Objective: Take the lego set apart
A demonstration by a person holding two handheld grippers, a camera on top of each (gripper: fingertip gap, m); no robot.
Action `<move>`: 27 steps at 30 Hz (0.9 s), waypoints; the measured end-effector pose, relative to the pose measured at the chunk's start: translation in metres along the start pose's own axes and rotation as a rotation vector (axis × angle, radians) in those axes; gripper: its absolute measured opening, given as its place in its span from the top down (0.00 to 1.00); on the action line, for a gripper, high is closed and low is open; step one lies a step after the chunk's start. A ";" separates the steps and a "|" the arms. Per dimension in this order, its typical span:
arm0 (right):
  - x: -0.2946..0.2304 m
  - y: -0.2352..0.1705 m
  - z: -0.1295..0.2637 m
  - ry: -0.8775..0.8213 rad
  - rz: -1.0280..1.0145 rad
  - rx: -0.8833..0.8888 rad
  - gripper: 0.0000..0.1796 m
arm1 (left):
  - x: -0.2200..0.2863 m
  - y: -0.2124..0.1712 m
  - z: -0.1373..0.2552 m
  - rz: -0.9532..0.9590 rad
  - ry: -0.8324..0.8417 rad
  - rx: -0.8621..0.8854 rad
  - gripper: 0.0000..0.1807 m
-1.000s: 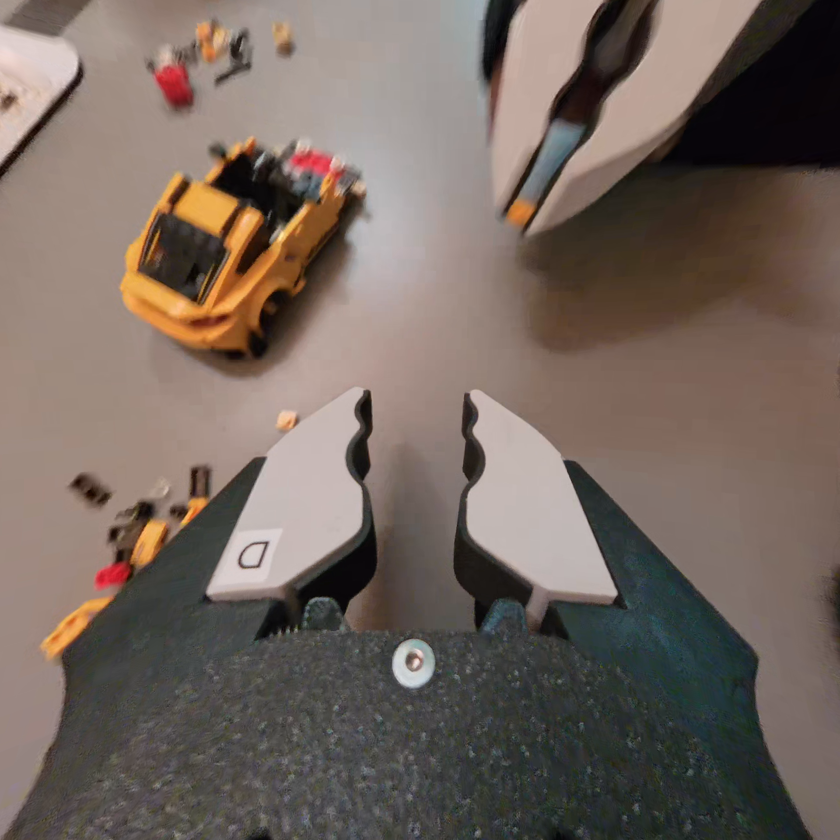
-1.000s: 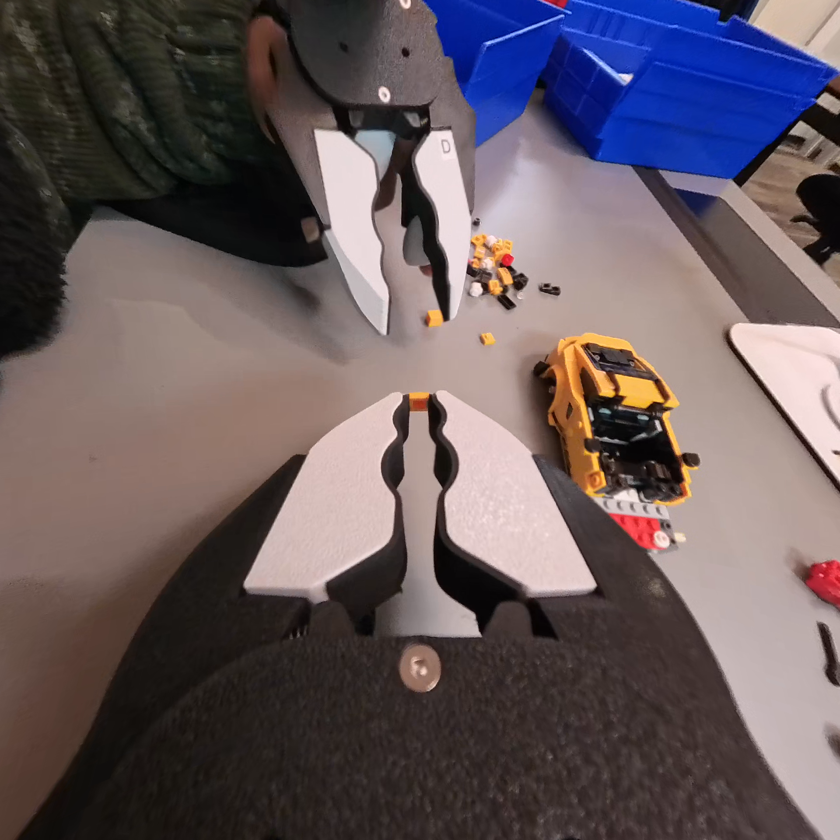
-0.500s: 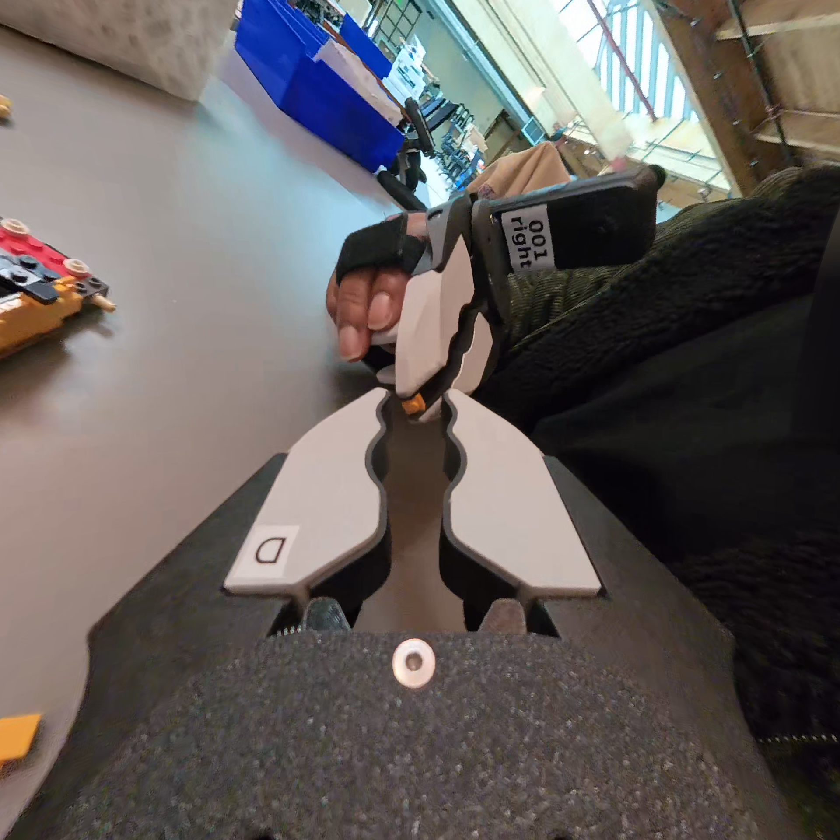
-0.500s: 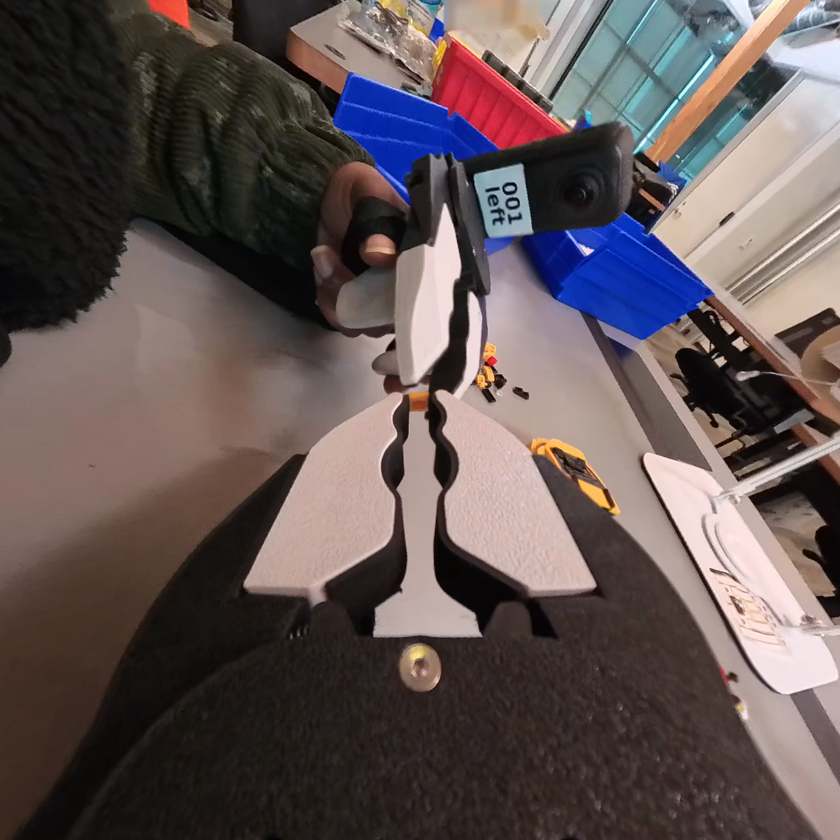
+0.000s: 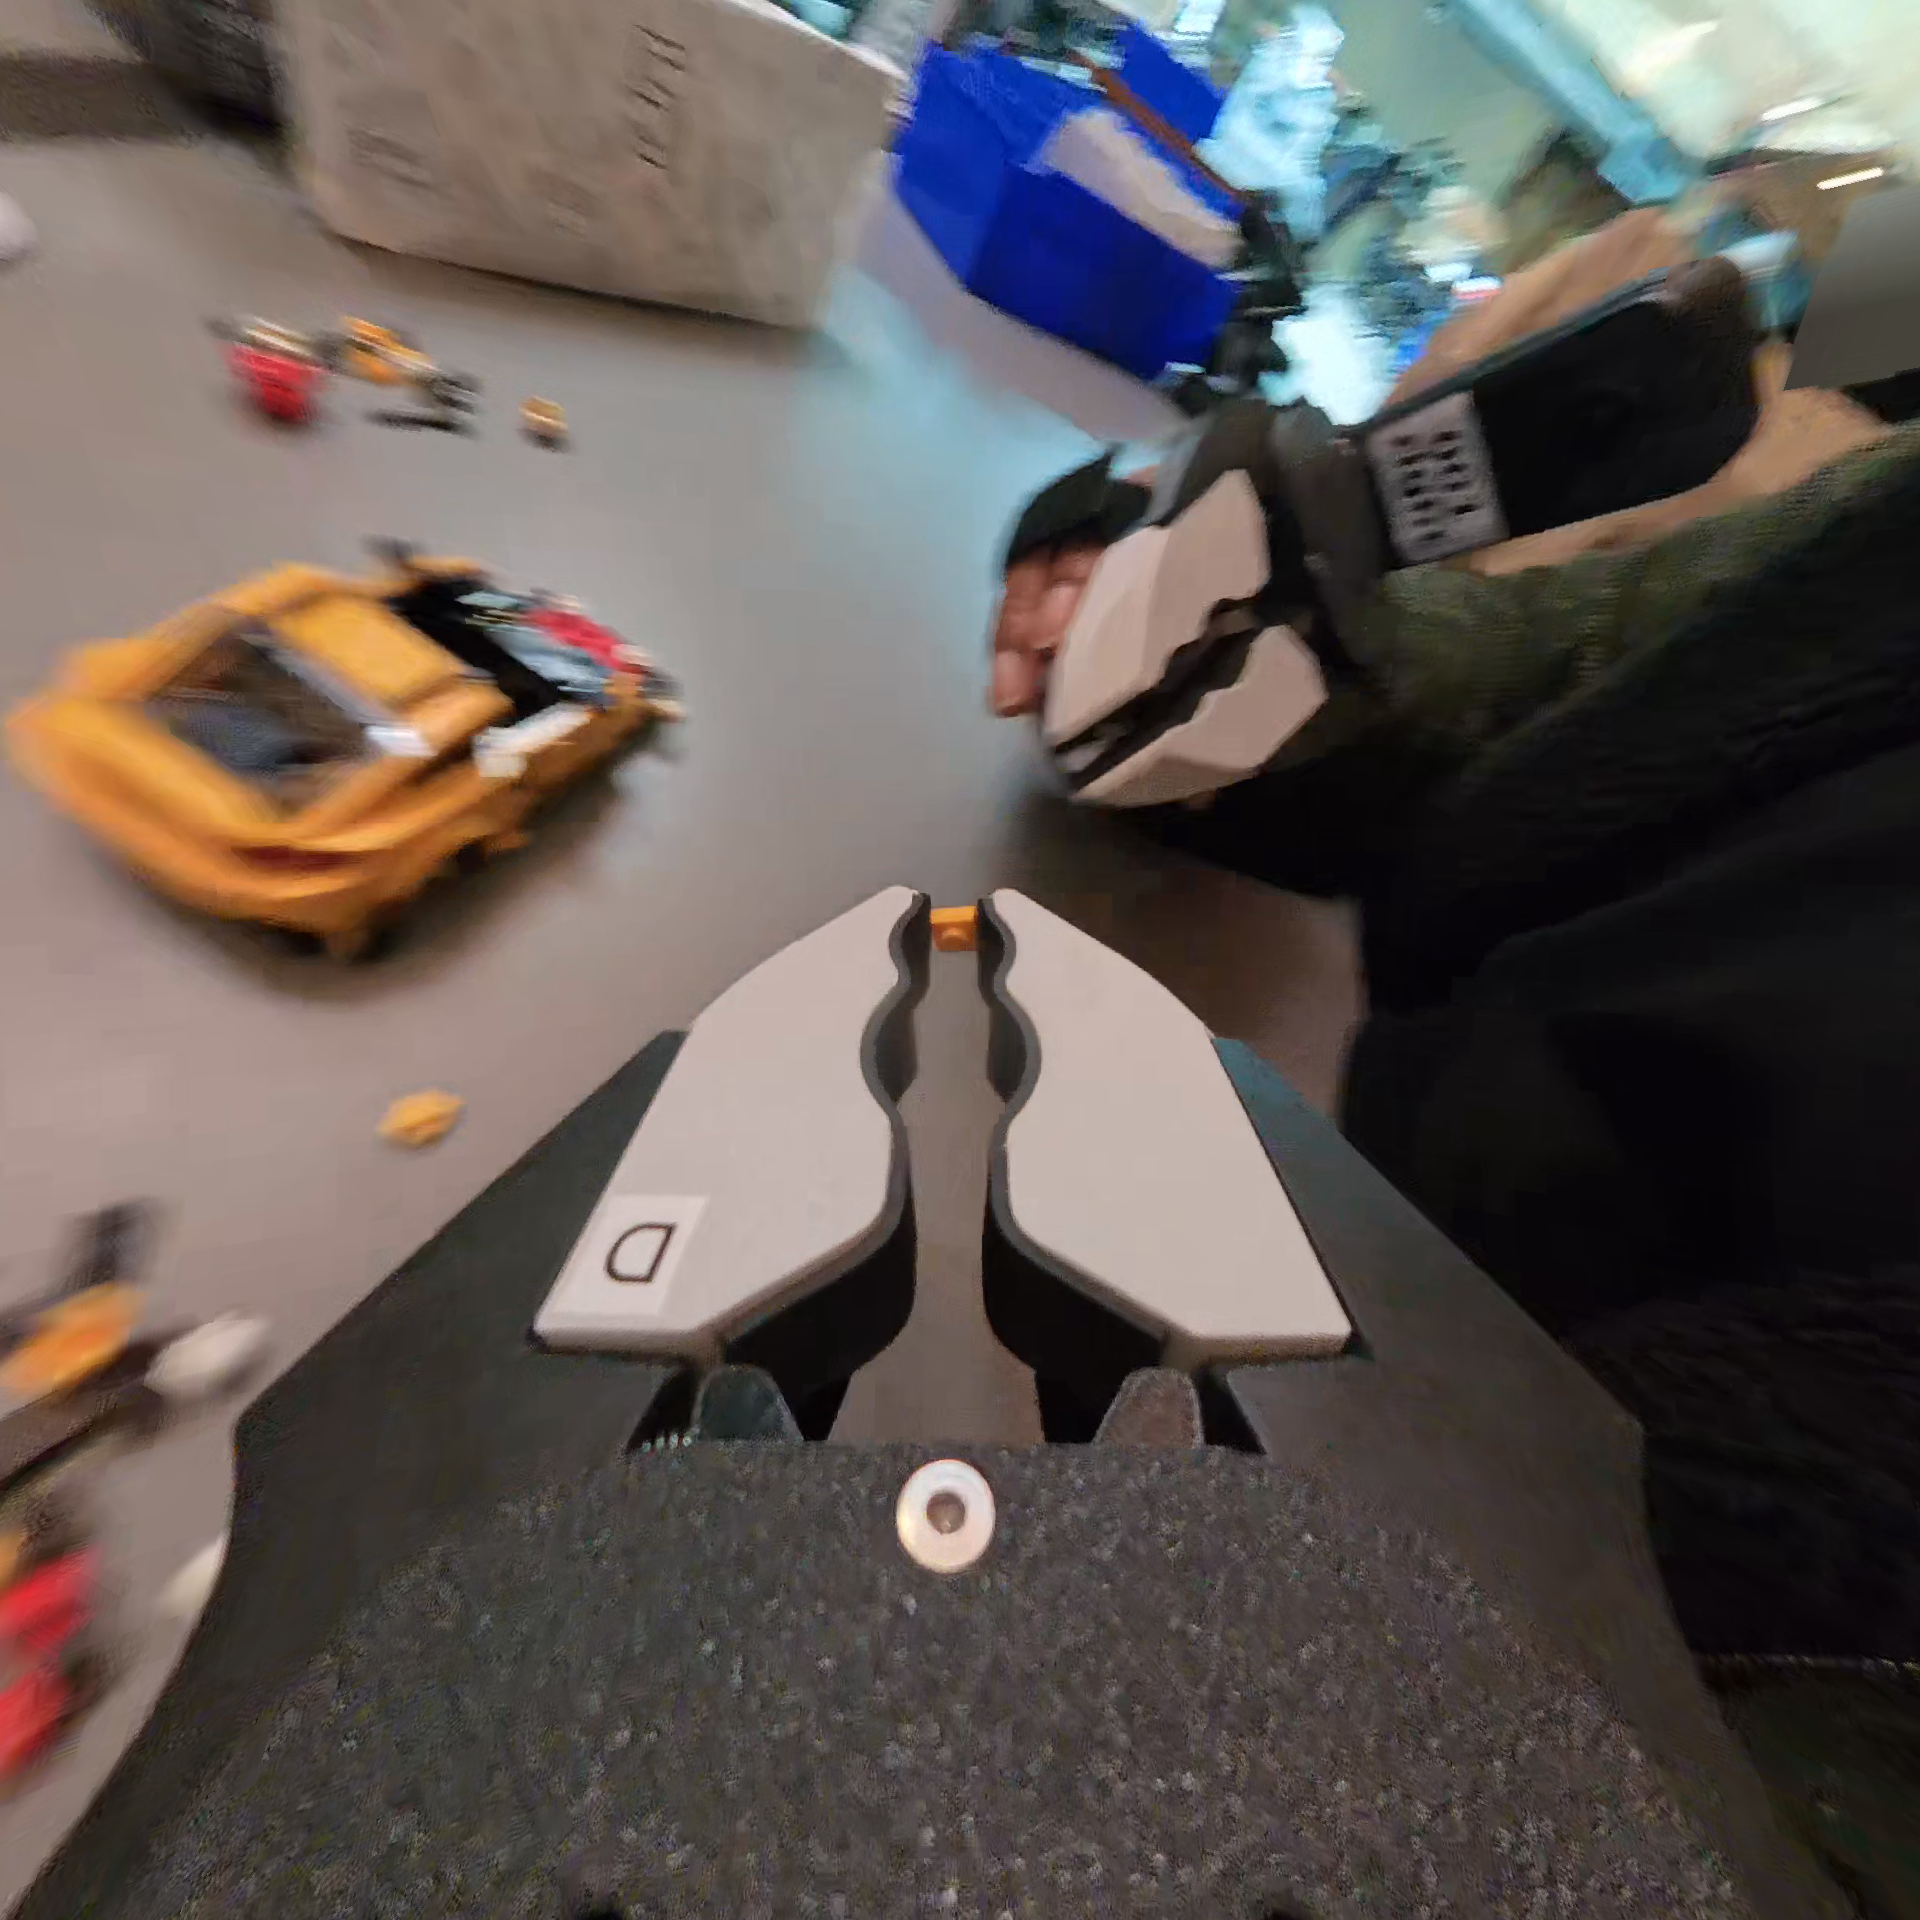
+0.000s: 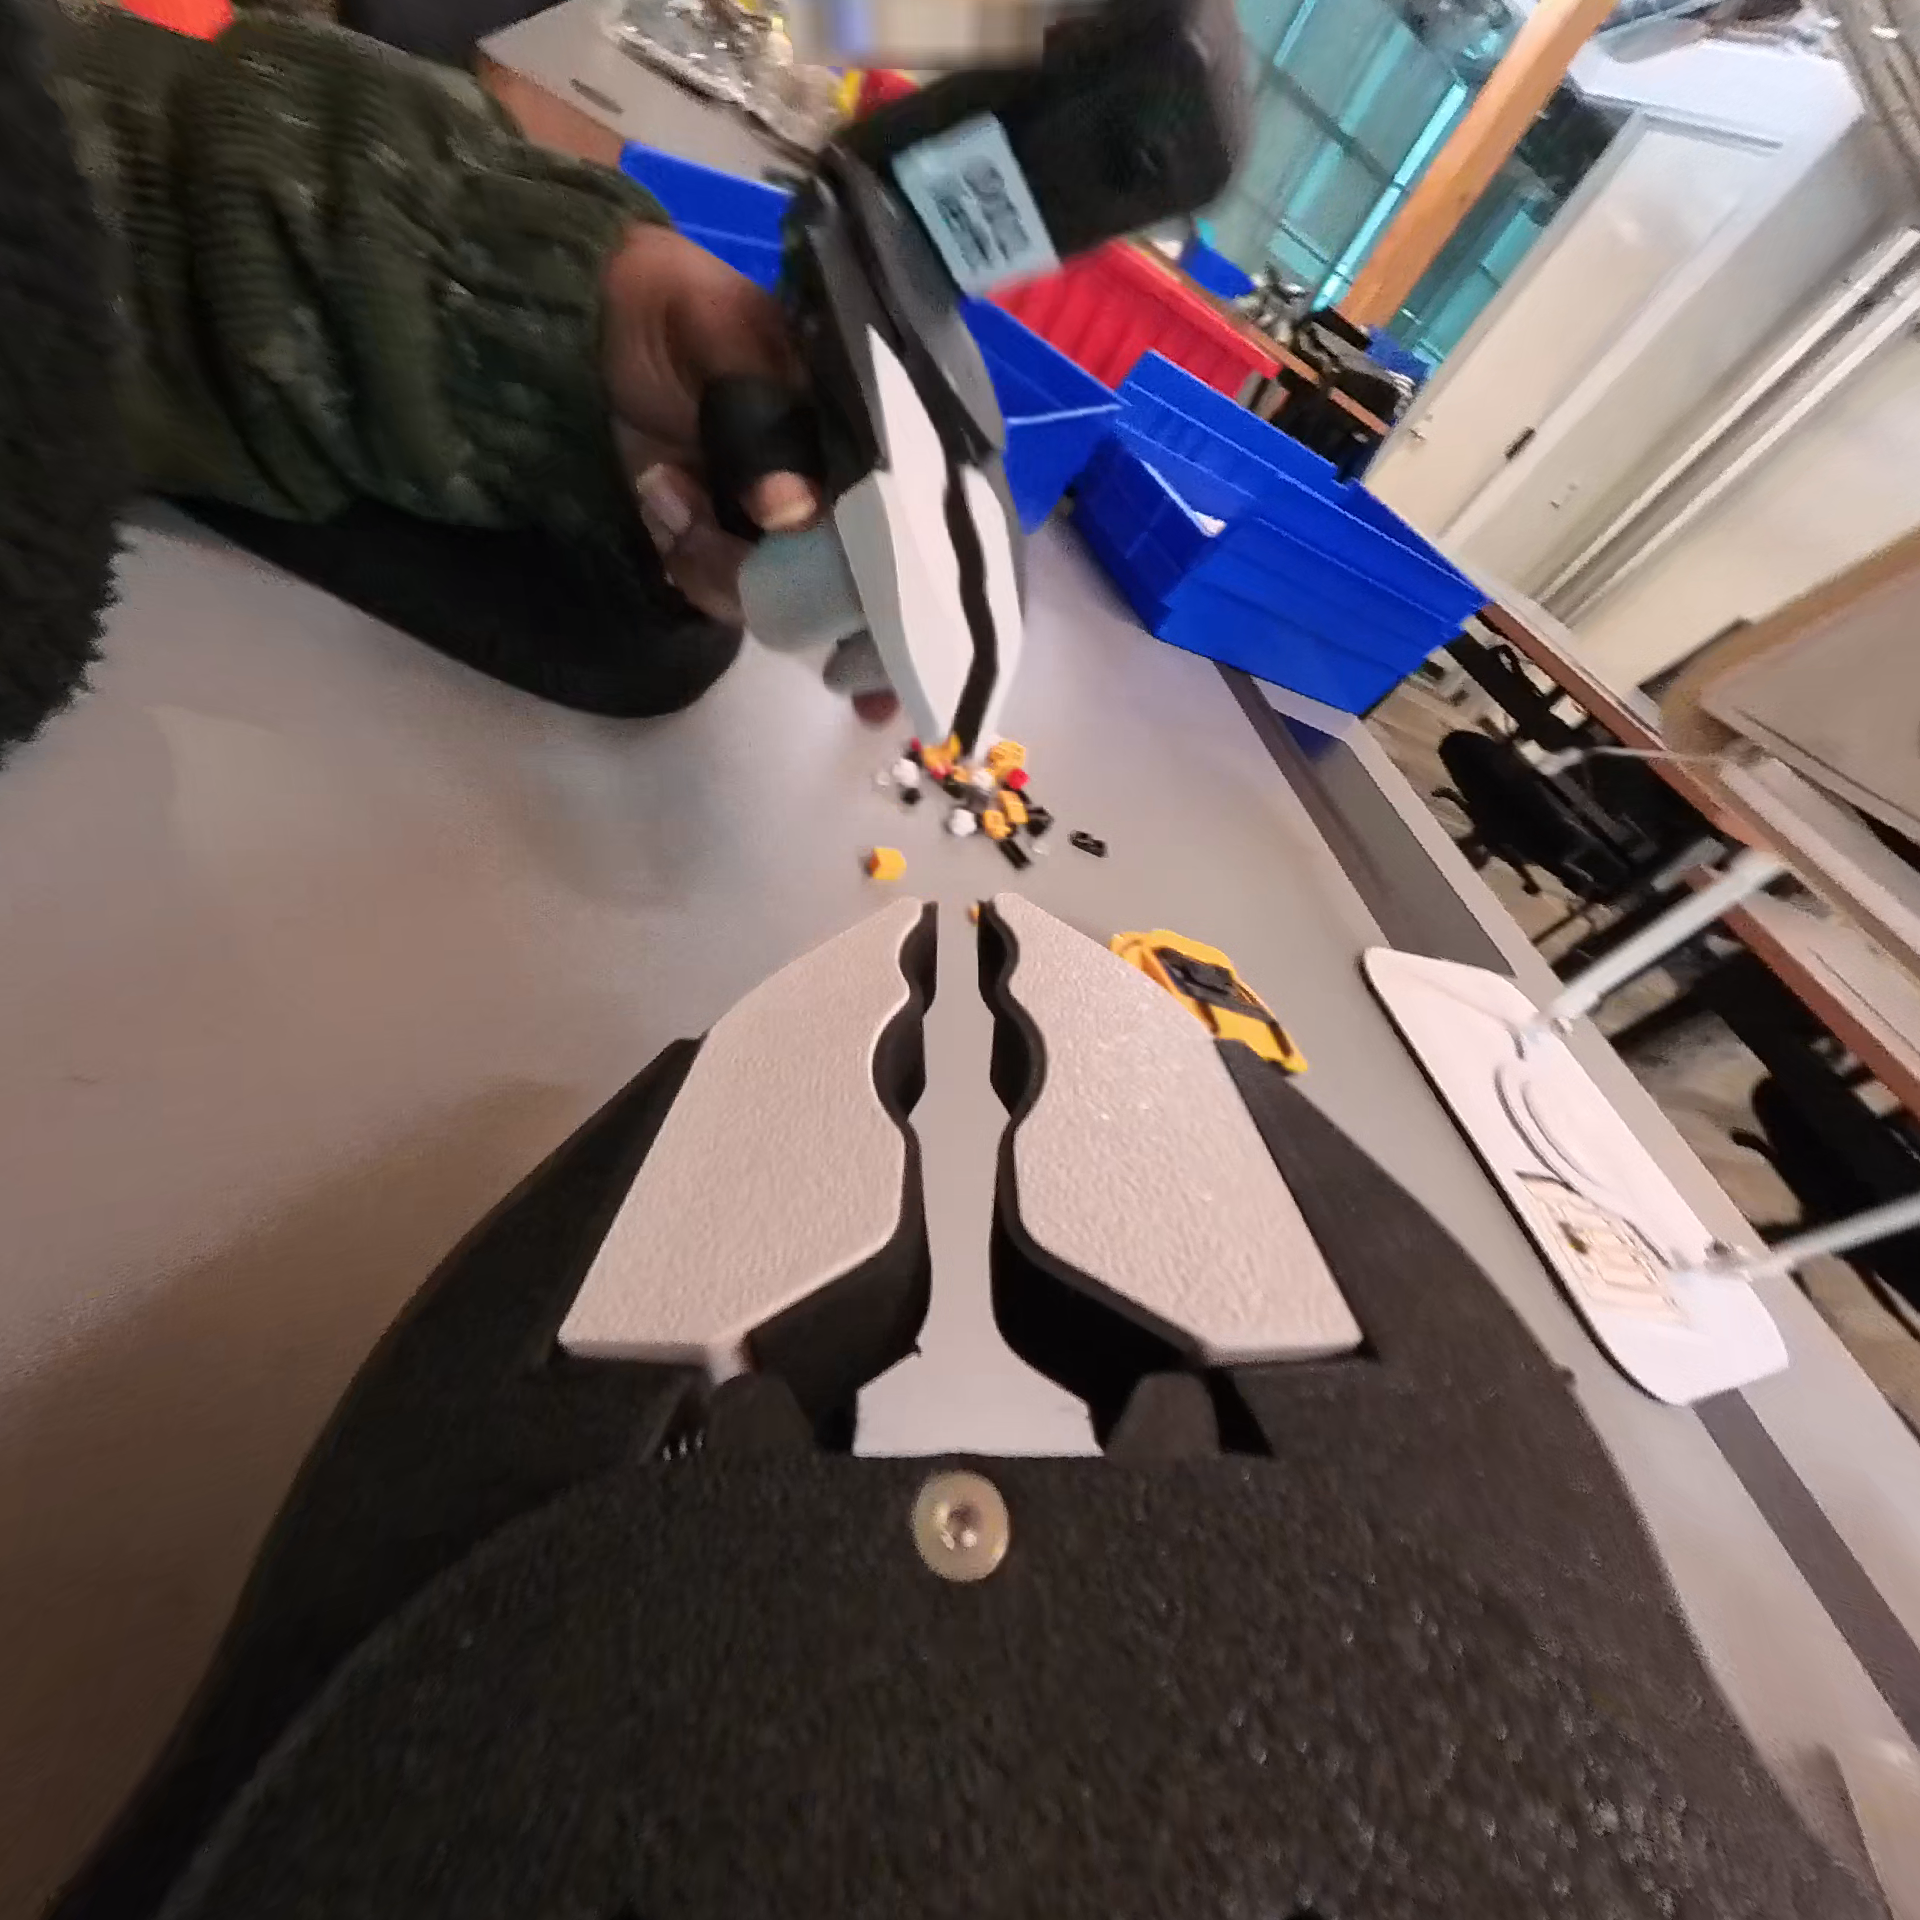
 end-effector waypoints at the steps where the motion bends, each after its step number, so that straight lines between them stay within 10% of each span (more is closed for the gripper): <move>1: 0.006 -0.001 0.003 -0.024 -0.013 -0.001 0.96 | -0.014 0.002 0.015 -0.042 0.127 -0.012 0.96; 6: 0.027 -0.009 0.014 -0.107 -0.059 -0.023 0.97 | -0.091 -0.001 0.157 -0.169 0.973 -0.145 0.96; 11: 0.031 -0.012 0.015 -0.119 -0.076 -0.038 0.97 | -0.115 -0.043 0.269 0.044 1.339 -0.236 0.96; 23: 0.032 -0.019 0.013 -0.128 -0.079 -0.076 0.98 | -0.121 -0.075 0.279 0.210 1.289 -0.210 0.79; 27: 0.032 -0.020 0.013 -0.128 -0.083 -0.078 0.98 | -0.096 -0.041 0.204 0.013 0.962 -0.141 0.88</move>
Point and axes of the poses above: each gripper's, where its closed fingertips meet, z back along the fingers, y out of its top, x = y × z across the jaws, the point moved 1 cm from there along z, back along the fingers, and after that the axes turned 11 degrees about -z, right-handed, at the moved point
